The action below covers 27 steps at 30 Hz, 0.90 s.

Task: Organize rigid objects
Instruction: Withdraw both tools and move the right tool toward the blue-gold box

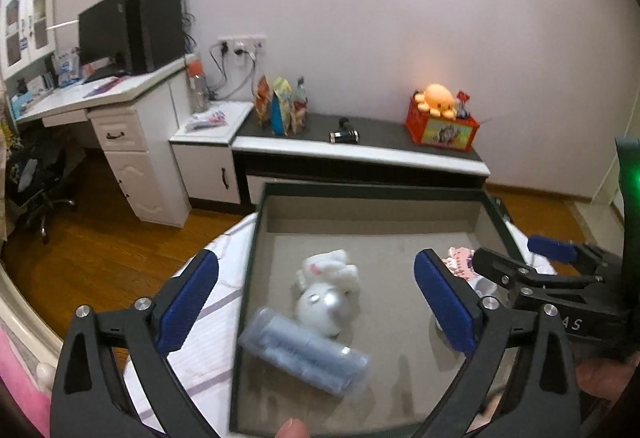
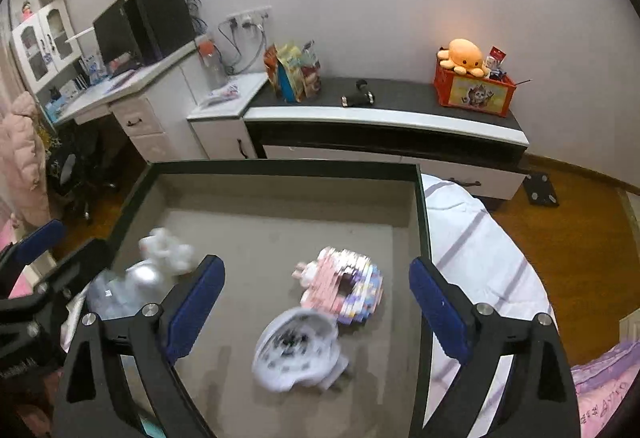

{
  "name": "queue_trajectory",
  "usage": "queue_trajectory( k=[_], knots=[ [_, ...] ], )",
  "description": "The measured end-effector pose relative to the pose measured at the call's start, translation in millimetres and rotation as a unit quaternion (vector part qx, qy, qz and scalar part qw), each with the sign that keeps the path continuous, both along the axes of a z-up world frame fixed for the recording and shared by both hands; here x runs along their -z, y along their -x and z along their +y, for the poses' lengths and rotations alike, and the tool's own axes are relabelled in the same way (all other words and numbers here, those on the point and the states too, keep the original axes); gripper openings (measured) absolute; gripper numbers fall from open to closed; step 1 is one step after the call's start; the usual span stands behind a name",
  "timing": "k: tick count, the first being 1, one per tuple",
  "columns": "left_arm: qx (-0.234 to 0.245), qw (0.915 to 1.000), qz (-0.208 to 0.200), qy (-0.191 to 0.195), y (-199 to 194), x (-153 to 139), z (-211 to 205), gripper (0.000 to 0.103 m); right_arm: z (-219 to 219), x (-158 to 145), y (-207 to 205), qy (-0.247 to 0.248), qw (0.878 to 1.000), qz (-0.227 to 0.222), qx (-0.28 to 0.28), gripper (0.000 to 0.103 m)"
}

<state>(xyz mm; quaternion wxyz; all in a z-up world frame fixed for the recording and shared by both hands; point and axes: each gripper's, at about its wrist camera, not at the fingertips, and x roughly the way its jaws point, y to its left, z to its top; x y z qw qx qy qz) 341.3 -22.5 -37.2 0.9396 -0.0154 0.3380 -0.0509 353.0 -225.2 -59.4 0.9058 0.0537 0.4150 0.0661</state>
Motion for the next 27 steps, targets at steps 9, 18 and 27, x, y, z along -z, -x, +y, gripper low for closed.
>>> queue_trajectory(
  k=[9, 18, 27],
  knots=[
    [-0.029, 0.9988, -0.039, -0.010, 84, -31, 18, 0.103, 4, -39, 92, -0.043, 0.997, -0.062, 0.036, 0.095],
    [-0.034, 0.9975, -0.062, 0.005, 174, -47, 28, 0.103, 12, -63, 191, -0.062, 0.993, -0.102, 0.027, 0.095],
    [-0.037, 0.9972, -0.065, 0.006, 262, -40, 29, 0.103, 4, -53, 284, -0.078, 0.989, -0.122, 0.042, 0.095]
  ],
)
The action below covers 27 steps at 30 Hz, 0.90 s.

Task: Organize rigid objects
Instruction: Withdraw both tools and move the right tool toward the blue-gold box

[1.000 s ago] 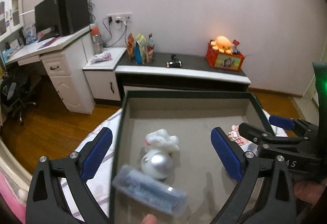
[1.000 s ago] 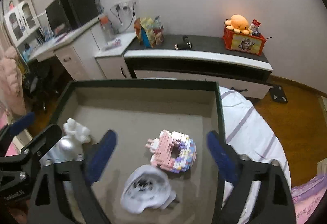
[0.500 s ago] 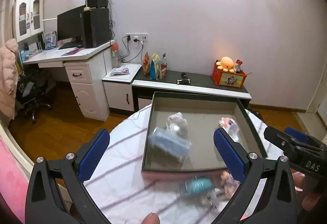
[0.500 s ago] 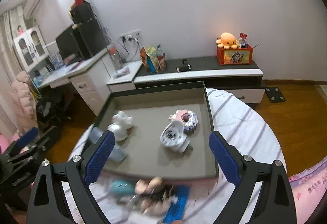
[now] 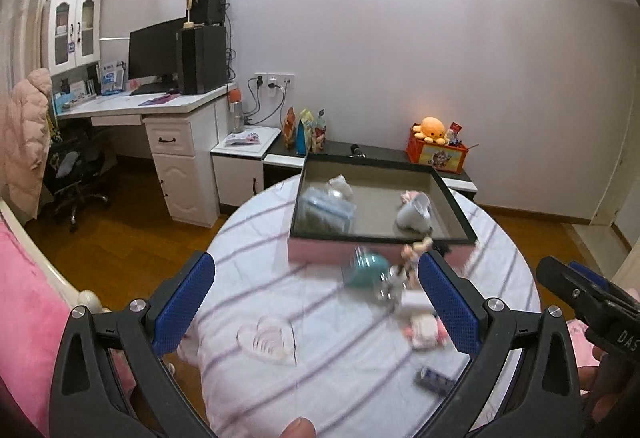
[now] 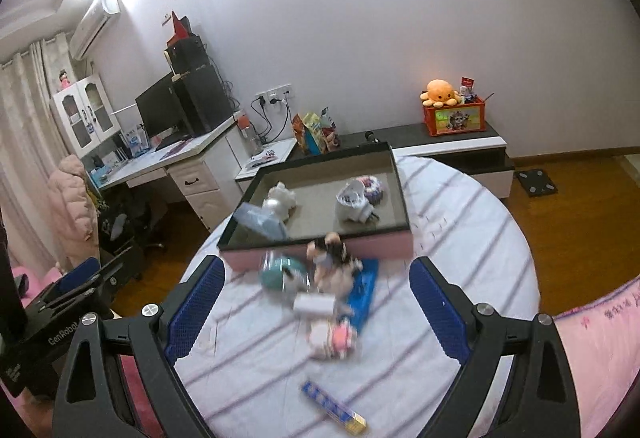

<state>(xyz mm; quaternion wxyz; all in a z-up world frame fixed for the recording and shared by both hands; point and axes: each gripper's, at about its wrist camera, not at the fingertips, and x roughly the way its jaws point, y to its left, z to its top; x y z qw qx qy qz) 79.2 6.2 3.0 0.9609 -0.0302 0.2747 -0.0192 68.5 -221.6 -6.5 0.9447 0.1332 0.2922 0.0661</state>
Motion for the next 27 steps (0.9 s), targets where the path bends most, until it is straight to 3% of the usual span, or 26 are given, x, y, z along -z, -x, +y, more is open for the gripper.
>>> queue_trajectory(
  k=[12, 27],
  knots=[
    [-0.012, 0.9999, 0.002, -0.006, 54, 17, 3, 0.103, 1, 10, 47, 0.025, 1.000, 0.006, 0.004, 0.095],
    [-0.009, 0.9994, 0.031, -0.011, 52, 45, 3, 0.103, 8, 45, 47, 0.055, 0.997, 0.051, -0.017, 0.095]
  ],
)
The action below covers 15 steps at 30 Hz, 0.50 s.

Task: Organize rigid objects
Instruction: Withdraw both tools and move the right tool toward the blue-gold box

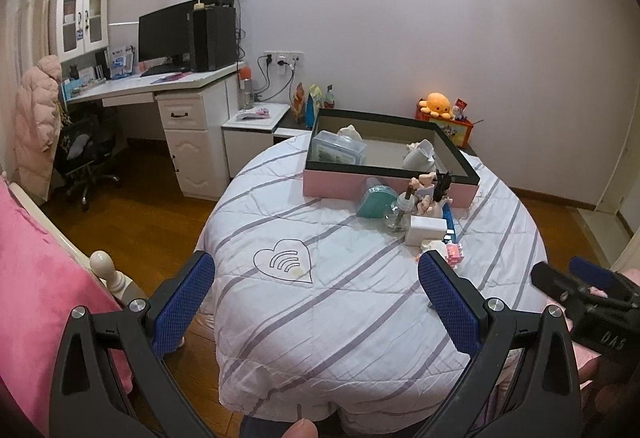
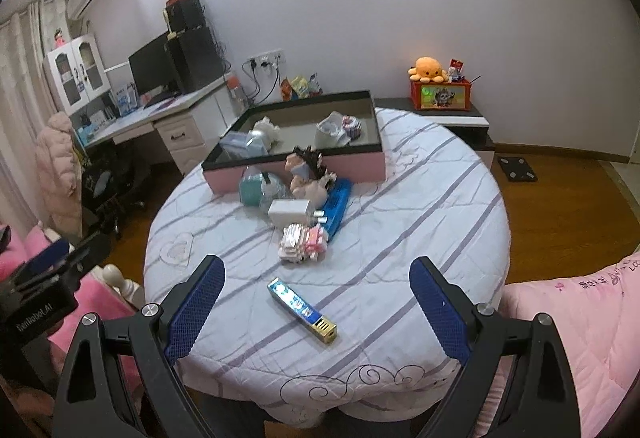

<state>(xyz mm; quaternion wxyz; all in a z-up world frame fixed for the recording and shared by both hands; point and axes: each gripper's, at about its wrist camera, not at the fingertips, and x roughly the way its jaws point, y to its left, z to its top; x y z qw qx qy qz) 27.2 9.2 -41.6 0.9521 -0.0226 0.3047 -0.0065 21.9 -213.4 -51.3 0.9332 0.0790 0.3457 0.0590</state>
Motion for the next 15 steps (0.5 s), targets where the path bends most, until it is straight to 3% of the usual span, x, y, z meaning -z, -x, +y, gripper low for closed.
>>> queue_trajectory(
  k=[15],
  knots=[
    [0.011, 0.9993, 0.034, -0.014, -17, 26, -12, 0.103, 11, 55, -24, 0.015, 0.996, 0.068, -0.049, 0.095]
  ],
)
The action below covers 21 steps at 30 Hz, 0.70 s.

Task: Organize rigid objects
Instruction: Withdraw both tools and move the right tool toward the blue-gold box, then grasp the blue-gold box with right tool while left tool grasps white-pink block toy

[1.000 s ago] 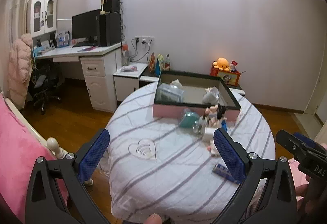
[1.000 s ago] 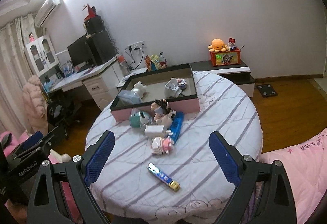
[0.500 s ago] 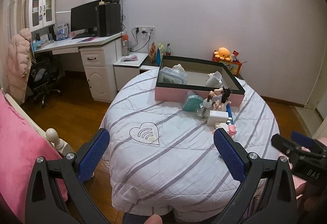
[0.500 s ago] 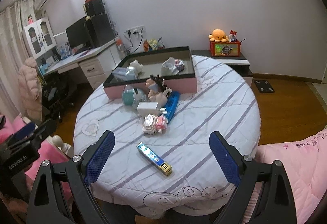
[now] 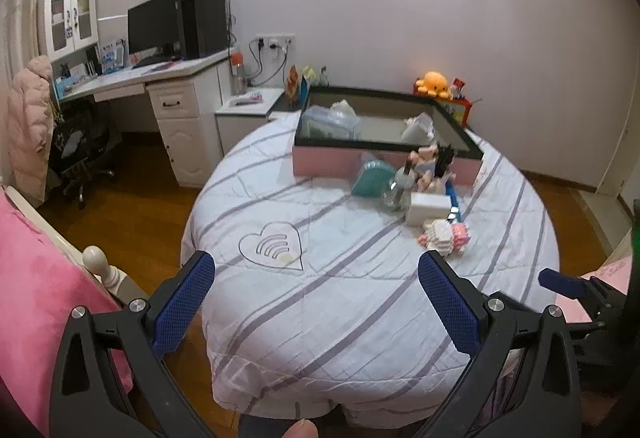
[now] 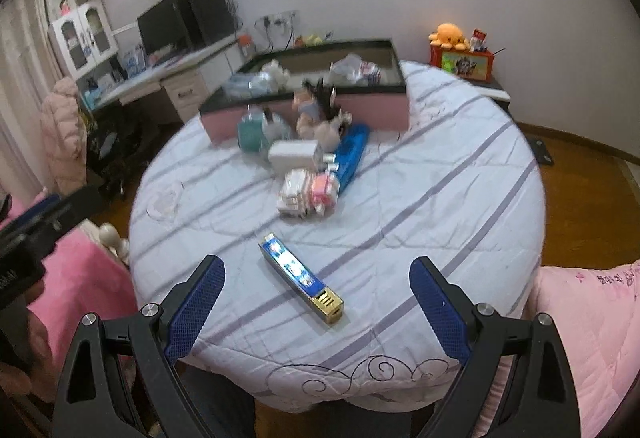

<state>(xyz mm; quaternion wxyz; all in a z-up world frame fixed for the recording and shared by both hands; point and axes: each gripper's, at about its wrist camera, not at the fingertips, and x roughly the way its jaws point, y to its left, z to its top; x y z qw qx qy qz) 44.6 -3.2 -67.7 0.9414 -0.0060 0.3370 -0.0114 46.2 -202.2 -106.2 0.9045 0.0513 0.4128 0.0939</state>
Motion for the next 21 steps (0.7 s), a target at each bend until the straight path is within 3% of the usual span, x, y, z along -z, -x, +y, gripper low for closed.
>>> queue_trajectory(
  k=[9, 12, 17, 21],
  knots=[
    [-0.001, 0.9995, 0.032, -0.005, -18, 25, -2, 0.103, 17, 31, -22, 0.026, 0.999, 0.024, -0.041, 0.092],
    [0.000, 0.9992, 0.039, -0.006, -23, 30, -2, 0.103, 18, 38, -29, 0.029, 0.998, 0.035, -0.048, 0.065],
    [0.003, 0.9988, 0.047, -0.007, -29, 36, -6, 0.103, 21, 38, -29, 0.036, 0.997, 0.030, -0.068, 0.050],
    [0.009, 0.9986, 0.051, -0.006, -32, 38, -13, 0.103, 34, 39, -23, 0.053, 0.992, 0.014, -0.113, 0.024]
  ],
)
